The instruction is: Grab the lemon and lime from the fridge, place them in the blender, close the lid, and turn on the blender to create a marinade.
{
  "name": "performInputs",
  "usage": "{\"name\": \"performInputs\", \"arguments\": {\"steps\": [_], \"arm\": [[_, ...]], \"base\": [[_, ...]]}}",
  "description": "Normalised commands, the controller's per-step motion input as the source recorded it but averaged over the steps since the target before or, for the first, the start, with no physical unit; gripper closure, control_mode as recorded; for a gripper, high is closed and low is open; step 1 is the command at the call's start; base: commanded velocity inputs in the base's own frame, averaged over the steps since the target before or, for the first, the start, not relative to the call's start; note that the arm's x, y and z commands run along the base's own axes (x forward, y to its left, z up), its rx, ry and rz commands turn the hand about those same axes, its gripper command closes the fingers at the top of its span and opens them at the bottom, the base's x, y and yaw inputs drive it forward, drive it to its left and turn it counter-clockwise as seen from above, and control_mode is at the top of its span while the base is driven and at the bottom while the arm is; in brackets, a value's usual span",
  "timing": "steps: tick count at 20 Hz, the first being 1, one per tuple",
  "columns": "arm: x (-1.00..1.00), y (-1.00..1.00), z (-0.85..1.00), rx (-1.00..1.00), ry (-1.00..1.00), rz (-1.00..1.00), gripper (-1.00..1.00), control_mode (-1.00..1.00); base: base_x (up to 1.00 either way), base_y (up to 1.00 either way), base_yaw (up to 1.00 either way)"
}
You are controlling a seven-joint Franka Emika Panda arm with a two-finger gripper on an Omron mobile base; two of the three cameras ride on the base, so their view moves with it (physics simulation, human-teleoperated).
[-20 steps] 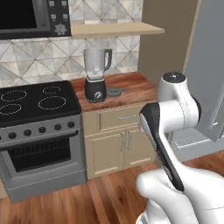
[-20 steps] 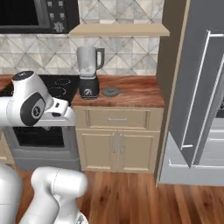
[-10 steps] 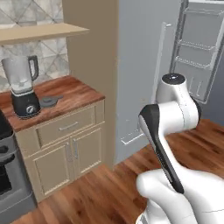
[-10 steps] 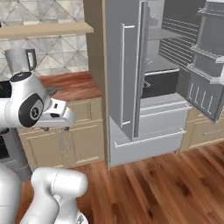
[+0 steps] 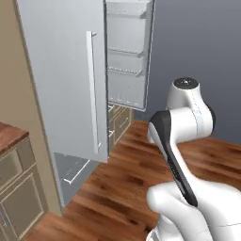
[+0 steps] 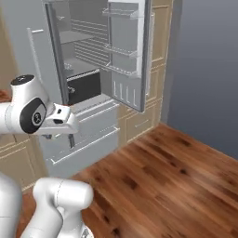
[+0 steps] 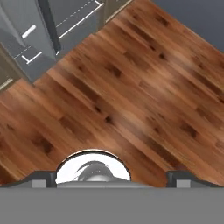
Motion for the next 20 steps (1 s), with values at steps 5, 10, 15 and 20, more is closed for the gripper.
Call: {"name": "performInputs", "arguments": {"steps": [5, 10, 15, 20], "arm": [[0.00, 0.00, 0.00, 0.00, 0.00, 0.00, -1.00, 1.00], [0.00, 0.00, 0.00, 0.00, 0.00, 0.00, -1.00, 1.00], [0.00, 0.00, 0.00, 0.00, 0.00, 0.00, -1.00, 1.00], [0.00, 0.00, 0.00, 0.00, 0.00, 0.00, -1.00, 1.00]], "base": [[0.16, -0.45, -0.51], [0.89, -0.49, -0.04], [1.00, -0.31, 0.34], [0.86, 0.01, 0.59]]}}
